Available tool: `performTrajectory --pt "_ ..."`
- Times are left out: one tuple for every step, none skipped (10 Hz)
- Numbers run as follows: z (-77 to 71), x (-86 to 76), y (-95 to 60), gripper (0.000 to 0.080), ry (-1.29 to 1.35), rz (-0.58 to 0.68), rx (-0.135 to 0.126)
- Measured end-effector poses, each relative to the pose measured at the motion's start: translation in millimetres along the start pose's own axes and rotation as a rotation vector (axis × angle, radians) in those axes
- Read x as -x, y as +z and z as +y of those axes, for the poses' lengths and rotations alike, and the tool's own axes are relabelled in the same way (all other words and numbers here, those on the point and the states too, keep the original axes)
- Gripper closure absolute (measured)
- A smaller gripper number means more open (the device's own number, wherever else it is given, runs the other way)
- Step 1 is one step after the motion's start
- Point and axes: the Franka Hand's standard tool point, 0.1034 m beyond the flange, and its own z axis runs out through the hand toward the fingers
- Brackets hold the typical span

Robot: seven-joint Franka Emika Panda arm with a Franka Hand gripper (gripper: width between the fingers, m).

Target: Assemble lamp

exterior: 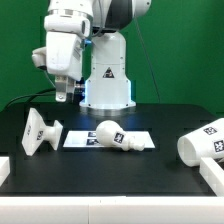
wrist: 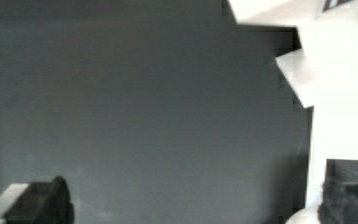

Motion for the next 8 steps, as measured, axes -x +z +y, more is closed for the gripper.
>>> performTrajectory --pt "-0.5 -1.5 0.8 0.0100 -0.003 0.001 -0.002" --pt "-1.0 -1.0 1.1 0.0100 -0.002 0.001 -0.003" --pt "-3.5 -0.9 3.0 0.0100 0.005 -0.001 -0.002" --pt "-16.2 -6.2 9.7 0.0100 0.024 -0.014 -0.004" --pt "-21.9 -3.5 3.8 0.0100 0.030 -0.074 -0.059" --pt "-11.4 5.7 -16.5 0.0100 0.021 -0.146 -0.064" --pt "-6.8 6.3 -29.4 0.0100 0.055 -0.182 -0.039" --pt "-13.0 3.6 -27.9 0.0100 0.052 -0.179 -0.044"
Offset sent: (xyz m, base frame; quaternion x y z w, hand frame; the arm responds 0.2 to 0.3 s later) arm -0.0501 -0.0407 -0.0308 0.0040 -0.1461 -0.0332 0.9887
